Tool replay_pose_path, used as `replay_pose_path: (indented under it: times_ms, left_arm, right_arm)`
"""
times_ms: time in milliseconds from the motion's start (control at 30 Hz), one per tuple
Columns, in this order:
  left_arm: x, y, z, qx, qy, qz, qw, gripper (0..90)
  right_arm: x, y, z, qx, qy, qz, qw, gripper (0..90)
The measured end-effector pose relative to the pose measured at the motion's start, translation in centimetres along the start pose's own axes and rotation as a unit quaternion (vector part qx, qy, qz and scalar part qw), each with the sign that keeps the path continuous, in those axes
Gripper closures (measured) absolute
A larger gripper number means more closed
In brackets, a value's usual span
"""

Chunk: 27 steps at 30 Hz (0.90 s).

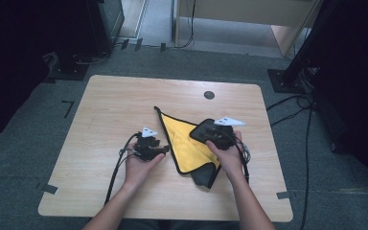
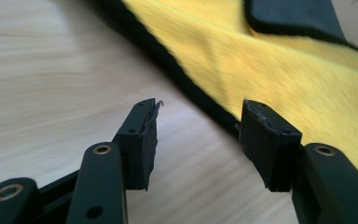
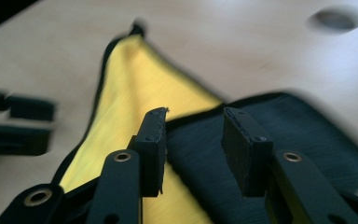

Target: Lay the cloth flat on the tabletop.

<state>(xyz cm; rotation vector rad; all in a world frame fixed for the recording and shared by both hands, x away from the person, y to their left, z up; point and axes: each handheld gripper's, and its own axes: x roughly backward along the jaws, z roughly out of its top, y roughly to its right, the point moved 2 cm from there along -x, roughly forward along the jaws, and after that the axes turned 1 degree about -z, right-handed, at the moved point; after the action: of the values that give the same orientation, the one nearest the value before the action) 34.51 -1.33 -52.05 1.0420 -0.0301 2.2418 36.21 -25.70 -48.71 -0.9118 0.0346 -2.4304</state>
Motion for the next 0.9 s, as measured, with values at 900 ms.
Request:
replay_pose_path:
  times_ms: [900]
  left_arm:
    - [7.4,-3.2,-6.1,-0.082,-0.05,0.097,0.9907,43.5]
  right_arm:
    - [12.8,3.6,-11.7,-0.095,-0.028,-0.163,0.9816,89.0]
